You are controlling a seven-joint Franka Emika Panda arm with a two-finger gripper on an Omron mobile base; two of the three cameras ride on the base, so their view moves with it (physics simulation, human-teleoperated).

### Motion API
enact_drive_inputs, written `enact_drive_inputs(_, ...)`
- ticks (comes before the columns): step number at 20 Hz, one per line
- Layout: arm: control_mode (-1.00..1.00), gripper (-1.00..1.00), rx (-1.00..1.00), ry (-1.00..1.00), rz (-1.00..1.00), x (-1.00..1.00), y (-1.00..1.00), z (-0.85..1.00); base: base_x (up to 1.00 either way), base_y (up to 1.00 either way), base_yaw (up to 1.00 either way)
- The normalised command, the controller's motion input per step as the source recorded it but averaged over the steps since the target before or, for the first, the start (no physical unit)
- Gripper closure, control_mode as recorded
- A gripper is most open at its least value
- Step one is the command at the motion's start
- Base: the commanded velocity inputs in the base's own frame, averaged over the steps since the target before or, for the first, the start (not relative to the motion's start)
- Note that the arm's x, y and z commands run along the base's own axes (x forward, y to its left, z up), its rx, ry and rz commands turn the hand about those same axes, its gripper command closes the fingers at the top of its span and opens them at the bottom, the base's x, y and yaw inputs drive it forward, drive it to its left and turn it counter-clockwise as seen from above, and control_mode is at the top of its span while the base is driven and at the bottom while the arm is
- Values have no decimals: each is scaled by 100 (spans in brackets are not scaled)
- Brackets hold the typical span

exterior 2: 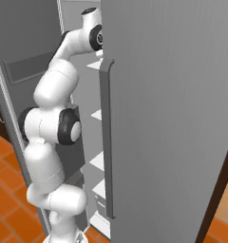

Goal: Take the meat container that has the steak and place it on the second highest rack of the freezer. Then take the vegetable container that has the tomato and carrot and place it on the highest rack of the freezer.

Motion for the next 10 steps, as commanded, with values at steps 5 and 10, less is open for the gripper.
enact_drive_inputs(5,-100,-100,-13,-55,-4,-100,4,-84,0,0,0)
enact_drive_inputs(10,-100,-100,0,-58,-4,-100,1,-37,0,0,0)
